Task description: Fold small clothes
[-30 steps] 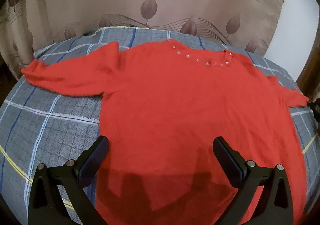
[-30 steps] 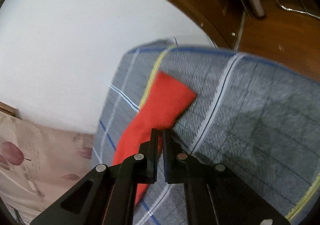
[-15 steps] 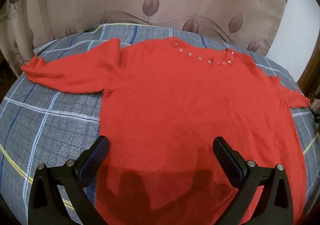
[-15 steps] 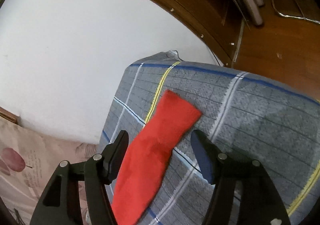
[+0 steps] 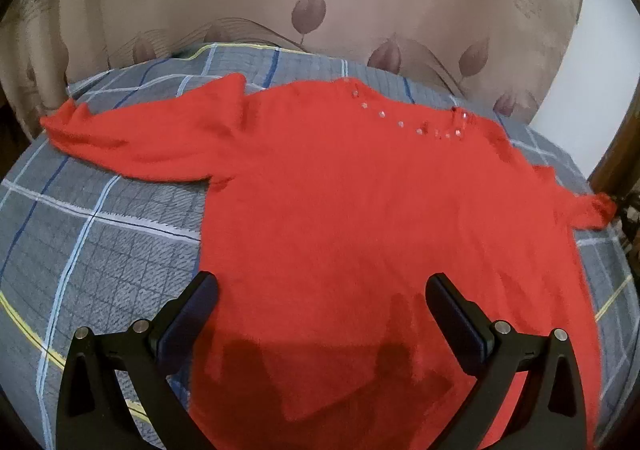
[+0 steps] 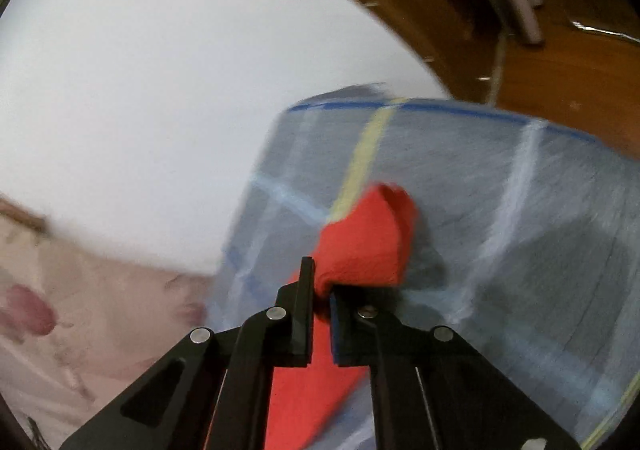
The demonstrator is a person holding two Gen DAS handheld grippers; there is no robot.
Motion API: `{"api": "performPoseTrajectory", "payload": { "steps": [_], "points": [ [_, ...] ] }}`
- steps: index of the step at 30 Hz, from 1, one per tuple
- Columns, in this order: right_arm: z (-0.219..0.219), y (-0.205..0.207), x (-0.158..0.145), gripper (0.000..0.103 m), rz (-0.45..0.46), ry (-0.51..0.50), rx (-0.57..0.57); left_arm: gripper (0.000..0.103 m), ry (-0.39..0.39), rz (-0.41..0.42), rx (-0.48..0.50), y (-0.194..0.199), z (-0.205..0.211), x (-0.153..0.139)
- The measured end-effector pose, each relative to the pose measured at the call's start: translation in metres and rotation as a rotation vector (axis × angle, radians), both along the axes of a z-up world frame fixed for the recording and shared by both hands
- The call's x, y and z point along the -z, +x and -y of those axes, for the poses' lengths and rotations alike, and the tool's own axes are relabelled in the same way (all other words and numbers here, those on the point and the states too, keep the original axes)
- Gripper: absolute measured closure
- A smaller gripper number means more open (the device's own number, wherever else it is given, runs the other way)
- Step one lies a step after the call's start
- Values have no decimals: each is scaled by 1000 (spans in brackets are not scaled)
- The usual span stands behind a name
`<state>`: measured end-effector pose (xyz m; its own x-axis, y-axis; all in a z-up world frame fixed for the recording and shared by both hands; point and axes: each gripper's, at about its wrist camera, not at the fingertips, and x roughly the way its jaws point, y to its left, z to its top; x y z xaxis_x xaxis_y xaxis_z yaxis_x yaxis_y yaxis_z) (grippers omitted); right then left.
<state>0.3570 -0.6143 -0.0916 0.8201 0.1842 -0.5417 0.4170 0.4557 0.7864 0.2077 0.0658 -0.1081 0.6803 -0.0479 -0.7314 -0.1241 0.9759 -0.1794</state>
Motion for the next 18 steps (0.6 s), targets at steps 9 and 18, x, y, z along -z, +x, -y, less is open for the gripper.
{"api": "performPoseTrajectory", "payload": {
  "steps": [9,18],
  "points": [
    [-205,41,-97,96,149,-72,-357,0,-166,71,-97,-21,-42,-14],
    [-452,58,-33,96,45,-56,-718,0,-17,105,-154,-38,-87,-22]
  ]
}}
